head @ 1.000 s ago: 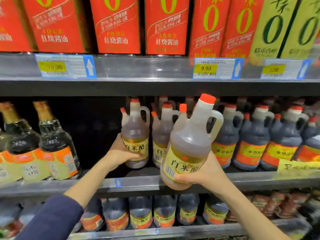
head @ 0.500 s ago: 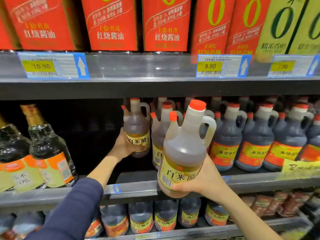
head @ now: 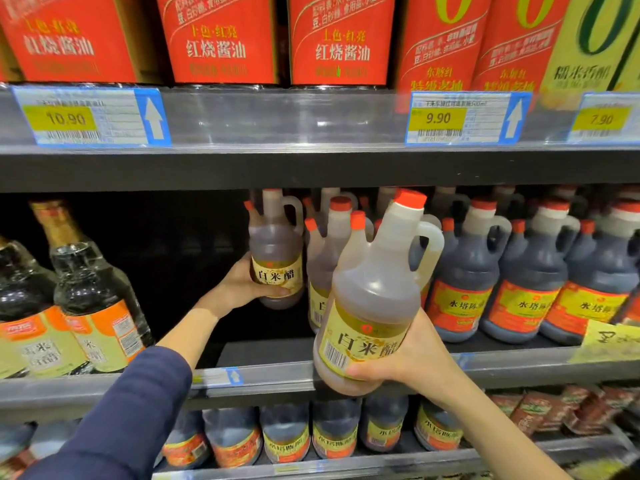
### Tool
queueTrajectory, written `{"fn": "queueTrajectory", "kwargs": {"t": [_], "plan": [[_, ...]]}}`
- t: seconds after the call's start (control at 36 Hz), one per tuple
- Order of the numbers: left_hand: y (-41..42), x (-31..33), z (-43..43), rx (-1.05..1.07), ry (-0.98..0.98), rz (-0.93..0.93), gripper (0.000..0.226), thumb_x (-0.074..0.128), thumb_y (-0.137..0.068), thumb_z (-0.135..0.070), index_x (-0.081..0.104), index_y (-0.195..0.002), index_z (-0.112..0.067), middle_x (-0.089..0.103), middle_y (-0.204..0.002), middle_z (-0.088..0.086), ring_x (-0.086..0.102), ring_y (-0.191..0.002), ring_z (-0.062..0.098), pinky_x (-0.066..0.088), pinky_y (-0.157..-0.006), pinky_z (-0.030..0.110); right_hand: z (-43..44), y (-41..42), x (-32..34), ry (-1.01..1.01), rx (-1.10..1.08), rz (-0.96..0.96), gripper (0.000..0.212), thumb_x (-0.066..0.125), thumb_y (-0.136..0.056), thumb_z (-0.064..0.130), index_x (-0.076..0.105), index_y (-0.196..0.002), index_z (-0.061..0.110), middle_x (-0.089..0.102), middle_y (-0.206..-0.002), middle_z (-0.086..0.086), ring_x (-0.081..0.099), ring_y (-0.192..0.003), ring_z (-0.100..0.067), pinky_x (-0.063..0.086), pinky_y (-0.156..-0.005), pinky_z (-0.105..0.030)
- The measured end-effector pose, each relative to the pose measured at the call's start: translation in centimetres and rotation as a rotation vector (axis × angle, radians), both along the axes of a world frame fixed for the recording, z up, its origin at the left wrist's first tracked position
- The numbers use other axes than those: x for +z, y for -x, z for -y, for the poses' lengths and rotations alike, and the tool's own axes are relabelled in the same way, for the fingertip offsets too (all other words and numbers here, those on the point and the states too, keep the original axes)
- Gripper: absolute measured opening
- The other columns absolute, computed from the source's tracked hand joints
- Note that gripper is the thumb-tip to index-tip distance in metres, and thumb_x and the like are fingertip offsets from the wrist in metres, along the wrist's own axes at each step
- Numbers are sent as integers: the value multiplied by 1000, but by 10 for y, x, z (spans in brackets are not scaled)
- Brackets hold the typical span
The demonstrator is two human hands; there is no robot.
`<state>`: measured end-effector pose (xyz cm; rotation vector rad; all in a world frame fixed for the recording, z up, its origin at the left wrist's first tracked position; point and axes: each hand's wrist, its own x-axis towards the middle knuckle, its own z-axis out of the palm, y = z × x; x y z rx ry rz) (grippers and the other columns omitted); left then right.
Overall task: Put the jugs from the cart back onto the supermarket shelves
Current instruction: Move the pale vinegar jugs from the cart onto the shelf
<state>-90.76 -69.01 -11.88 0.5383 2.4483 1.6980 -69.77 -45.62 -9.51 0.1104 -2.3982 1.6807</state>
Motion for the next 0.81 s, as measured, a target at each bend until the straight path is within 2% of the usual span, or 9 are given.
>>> {"fn": "queueTrajectory", "kwargs": {"t": [0.14,0.22,0.31,0.53,0.64,0.81], "plan": [[-2,0,-4,34,-24,-30,74,86,-61,-2,49,-122,-22,65,-108,-10,60,-101,2,49,-80,18,-2,3,0,2,14,12,101,95,-40,29,47,-128,15,67,-116,0,64,-108,-12,56,-88,-35],[-2,-1,-7,74,-36,-58,74,88,-58,-5,52,-123,-17,66,-108,-6,62,-100,5,51,-83,22,-2,4,-1,11,23,23,100,95,-40,27,48,-128,13,68,-115,-1,64,-108,-13,56,-88,-35],[-3,-2,-8,102,-33,-68,74,89,-58,-6,52,-121,-18,66,-105,-8,61,-98,3,50,-78,17,-3,5,-1,26,36,25,99,94,-41,25,47,-128,12,68,-114,-2,65,-107,-14,56,-86,-32],[-2,3,-4,73,23,-71,73,88,-60,-6,52,-122,-16,65,-107,-5,61,-98,7,48,-77,17,-2,8,0,59,49,24,98,93,-39,26,49,-126,10,70,-111,-2,66,-104,-14,56,-80,-26],[-4,4,-4,63,20,-70,71,86,-61,-2,52,-121,-15,65,-103,-9,60,-93,-1,49,-71,12,-2,8,0,60,58,28,97,93,-40,26,49,-126,10,70,-112,-3,66,-105,-15,56,-81,-27],[-6,1,-5,85,26,-48,79,88,-60,-7,48,-128,-13,64,-114,-1,60,-101,8,51,-91,31,-2,9,0,47,68,40,100,93,-41,27,47,-128,11,69,-113,-2,66,-106,-15,57,-83,-30]]}}
